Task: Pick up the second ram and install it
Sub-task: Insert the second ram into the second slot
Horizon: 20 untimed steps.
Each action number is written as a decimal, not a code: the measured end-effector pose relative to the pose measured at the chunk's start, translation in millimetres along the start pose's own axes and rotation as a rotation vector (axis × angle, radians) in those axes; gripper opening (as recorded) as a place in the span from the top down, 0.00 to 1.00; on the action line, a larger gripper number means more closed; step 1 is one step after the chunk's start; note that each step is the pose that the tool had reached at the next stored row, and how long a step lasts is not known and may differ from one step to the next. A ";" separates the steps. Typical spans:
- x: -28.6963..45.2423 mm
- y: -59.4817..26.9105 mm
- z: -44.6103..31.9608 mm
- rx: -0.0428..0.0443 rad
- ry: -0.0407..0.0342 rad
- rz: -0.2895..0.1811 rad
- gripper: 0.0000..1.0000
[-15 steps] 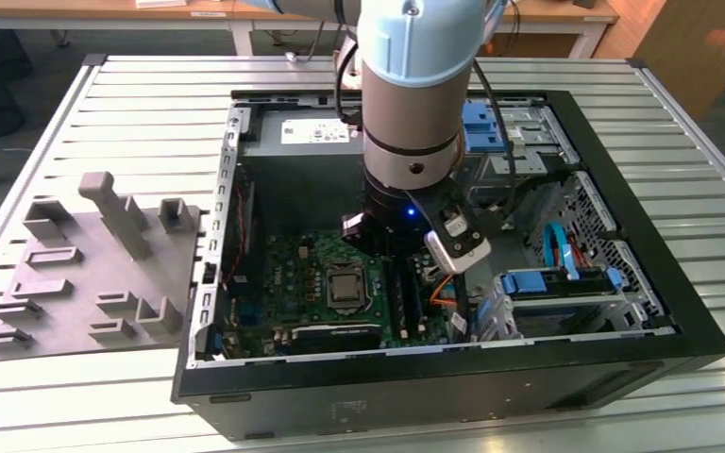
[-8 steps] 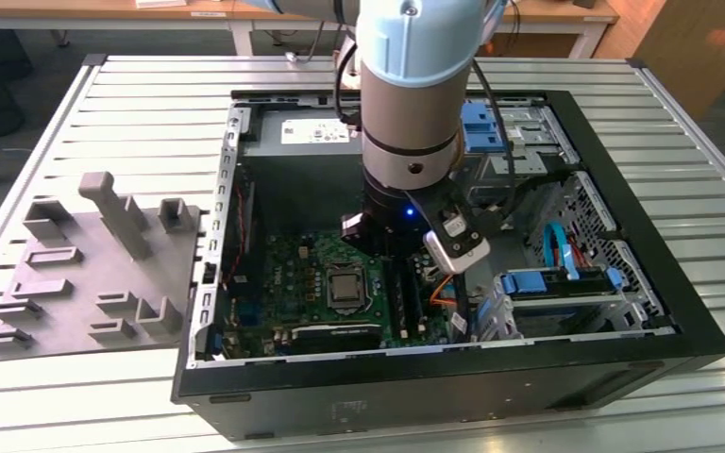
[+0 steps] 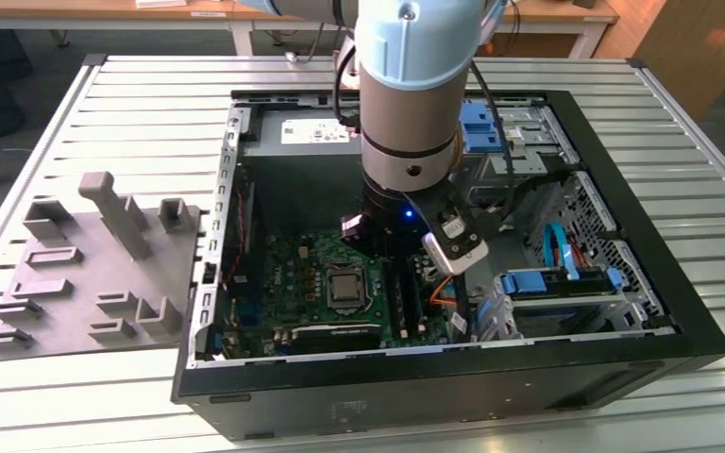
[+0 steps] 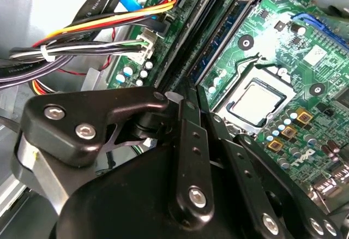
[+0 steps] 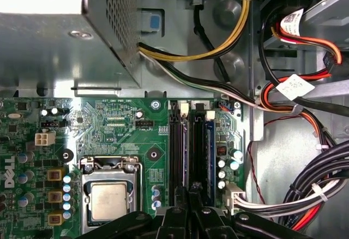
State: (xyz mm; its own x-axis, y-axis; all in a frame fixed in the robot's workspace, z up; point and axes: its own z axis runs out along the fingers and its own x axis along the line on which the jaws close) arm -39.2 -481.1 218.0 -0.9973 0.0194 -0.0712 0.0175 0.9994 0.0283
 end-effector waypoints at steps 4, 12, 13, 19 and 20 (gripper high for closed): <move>0.0 0.1 0.2 -0.0004 -0.0001 0.000 0.87; -0.1 0.1 -1.4 -0.0028 -0.0002 0.000 0.87; -0.1 0.1 -1.4 -0.0030 -0.0002 0.000 0.87; -0.3 0.1 -1.6 -0.0023 -0.0002 0.006 0.87; -0.3 0.1 -1.6 -0.0021 -0.0002 0.007 0.87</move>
State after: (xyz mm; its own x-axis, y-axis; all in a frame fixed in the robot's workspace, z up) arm -39.0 -481.1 219.6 -0.9971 0.0265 -0.0712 0.0243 0.9992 0.0309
